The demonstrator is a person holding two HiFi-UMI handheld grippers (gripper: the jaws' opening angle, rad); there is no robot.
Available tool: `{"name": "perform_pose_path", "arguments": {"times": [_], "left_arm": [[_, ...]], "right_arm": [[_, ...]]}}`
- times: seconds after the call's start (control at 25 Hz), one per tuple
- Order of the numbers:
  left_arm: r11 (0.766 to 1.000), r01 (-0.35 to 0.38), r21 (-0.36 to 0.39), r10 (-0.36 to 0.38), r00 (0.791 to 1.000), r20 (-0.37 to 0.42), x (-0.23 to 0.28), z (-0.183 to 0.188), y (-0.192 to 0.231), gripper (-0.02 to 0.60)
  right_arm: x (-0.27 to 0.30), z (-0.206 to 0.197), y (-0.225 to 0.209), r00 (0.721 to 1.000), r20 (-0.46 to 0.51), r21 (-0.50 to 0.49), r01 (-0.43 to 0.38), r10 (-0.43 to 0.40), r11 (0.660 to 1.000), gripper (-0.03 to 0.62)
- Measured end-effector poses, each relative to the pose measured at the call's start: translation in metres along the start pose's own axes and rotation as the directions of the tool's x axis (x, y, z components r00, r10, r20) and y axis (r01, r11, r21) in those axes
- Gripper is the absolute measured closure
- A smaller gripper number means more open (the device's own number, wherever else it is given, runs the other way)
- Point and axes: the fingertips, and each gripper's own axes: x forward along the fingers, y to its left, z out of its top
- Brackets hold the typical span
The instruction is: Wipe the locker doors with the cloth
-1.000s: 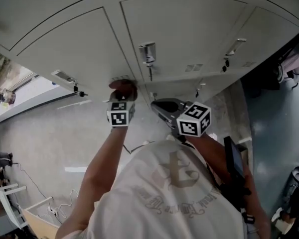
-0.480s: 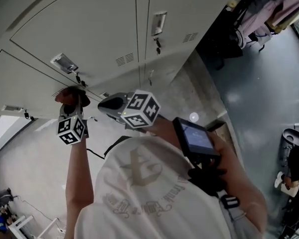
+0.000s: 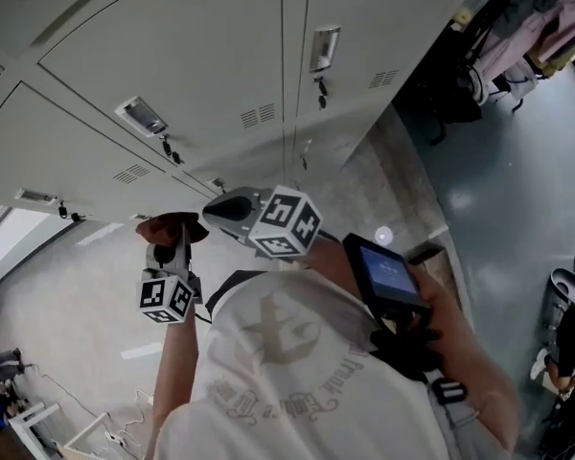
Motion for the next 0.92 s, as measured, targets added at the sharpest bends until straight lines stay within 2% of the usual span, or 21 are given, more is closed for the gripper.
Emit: {"name": "perform_pose_path", "arguments": {"times": [0.12, 0.36, 0.56, 0.64, 0.72, 0.8, 0.92], "left_arm": [[0.999, 0.042, -0.017, -0.043, 0.999, -0.022, -0.006, -0.018, -0.015, 0.495], [0.985, 0.17, 0.035, -0.168, 0.985, -0.044, -0.031, -0.021, -0.031, 0.494], [0.982, 0.186, -0.038, -0.187, 0.982, -0.032, -0.071, -0.021, -0.018, 0.492], [0.985, 0.172, -0.02, -0.172, 0.985, 0.005, -0.077, -0.017, -0.01, 0.492], [0.982, 0.187, -0.008, -0.187, 0.982, 0.006, -0.088, -0.027, -0.015, 0.492], [0.97, 0.243, -0.033, -0.244, 0.969, -0.038, -0.114, -0.05, -0.036, 0.492], [0.942, 0.323, -0.088, -0.331, 0.938, -0.1, -0.161, -0.076, -0.066, 0.492]], "right_arm": [[-0.006, -0.009, 0.004, 0.999, 0.006, 0.003, 0.032, -0.032, 0.999, 0.586], [-0.011, -0.041, 0.022, 0.992, 0.004, 0.057, 0.127, -0.127, 0.99, 0.586], [-0.001, -0.049, 0.053, 0.982, 0.063, 0.078, 0.17, -0.175, 0.982, 0.586], [0.005, -0.05, 0.055, 0.981, 0.09, 0.069, 0.168, -0.174, 0.983, 0.586], [-0.004, -0.057, 0.067, 0.974, 0.117, 0.061, 0.189, -0.195, 0.98, 0.586], [-0.028, -0.074, 0.095, 0.955, 0.134, 0.088, 0.254, -0.264, 0.963, 0.586], [-0.056, -0.101, 0.149, 0.92, 0.119, 0.163, 0.352, -0.372, 0.922, 0.586]]}}
